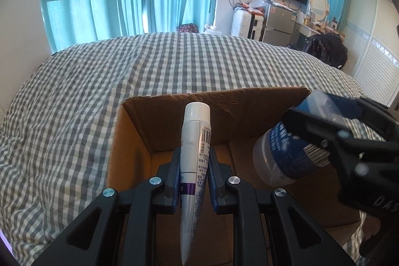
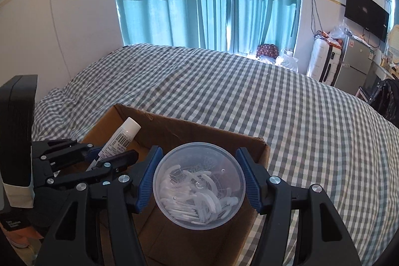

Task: Organize objects
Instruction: 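Carry tube and jar over the box and open both tools to drop them, then move both tools back toward the remaining items beside the box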

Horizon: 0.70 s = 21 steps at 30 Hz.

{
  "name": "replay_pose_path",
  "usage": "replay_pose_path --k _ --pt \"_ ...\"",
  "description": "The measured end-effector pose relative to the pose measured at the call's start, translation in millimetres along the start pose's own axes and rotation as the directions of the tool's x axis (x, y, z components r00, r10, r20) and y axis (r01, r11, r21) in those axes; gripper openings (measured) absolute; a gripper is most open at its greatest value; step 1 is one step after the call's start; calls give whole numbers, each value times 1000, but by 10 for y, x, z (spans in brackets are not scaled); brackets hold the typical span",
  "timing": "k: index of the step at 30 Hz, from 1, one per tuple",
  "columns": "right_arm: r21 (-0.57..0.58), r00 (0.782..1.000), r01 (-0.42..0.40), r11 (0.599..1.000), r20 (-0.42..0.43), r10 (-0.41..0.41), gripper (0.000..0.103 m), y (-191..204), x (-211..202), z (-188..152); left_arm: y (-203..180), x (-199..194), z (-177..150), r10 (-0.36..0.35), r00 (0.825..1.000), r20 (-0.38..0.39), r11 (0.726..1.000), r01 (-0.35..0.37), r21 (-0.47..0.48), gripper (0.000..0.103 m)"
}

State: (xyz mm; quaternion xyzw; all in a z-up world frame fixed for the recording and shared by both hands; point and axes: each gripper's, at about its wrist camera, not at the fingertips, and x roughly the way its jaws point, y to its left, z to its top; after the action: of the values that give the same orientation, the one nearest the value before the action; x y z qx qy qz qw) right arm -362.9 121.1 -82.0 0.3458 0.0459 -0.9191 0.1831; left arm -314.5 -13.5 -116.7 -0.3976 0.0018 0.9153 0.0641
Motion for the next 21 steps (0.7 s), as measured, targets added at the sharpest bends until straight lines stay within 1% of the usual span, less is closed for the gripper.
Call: replay_pose_path --k 1,2,3,4,5,7,9,10,12,14,16,19,21 --pt "9 1000 0 1000 6 0 61 -7 -33 22 -10 -17 -3 4 1000 -4 1000 -4 -3 24" --pt "18 1000 1 1000 20 -1 61 -16 -96 33 -15 -58 -17 1 1000 -7 1000 -1 -9 35" --pt "25 999 7 1000 34 -7 65 -20 -169 56 -7 -96 -30 0 1000 -6 1000 0 -14 44" --pt "30 999 17 999 50 -18 67 -29 -268 84 2 -154 -40 -1 1000 1 1000 1 -21 64" --pt "33 998 23 999 63 -25 71 -30 -350 122 8 -245 -52 2 1000 22 1000 -2 -30 76" --pt "39 996 28 999 88 -31 72 -22 -507 185 25 -409 -41 4 999 52 999 -2 -41 78" --pt "40 994 30 999 108 -34 76 -7 -712 240 12 -556 -2 15 998 61 999 -12 -51 81" --pt "39 992 34 999 121 -39 77 1 -837 248 -5 -628 14 28 997 67 998 -24 -55 83" --pt "26 989 43 999 139 -46 85 23 -1047 246 -20 -818 24 57 994 90 997 -52 -61 90" --pt "8 984 63 998 164 -64 91 51 -1280 256 -33 -1041 10 86 989 120 995 -79 -65 99" --pt "-5 977 90 996 196 -87 94 66 -1545 251 -30 -1229 -8 109 984 143 993 -99 -70 103" --pt "-18 969 101 995 228 -95 101 100 -1878 216 -50 -1505 -56 130 977 169 989 -116 -90 103" --pt "-26 964 108 994 248 -98 103 134 -2097 178 -53 -1652 -90 150 974 169 985 -134 -105 103"
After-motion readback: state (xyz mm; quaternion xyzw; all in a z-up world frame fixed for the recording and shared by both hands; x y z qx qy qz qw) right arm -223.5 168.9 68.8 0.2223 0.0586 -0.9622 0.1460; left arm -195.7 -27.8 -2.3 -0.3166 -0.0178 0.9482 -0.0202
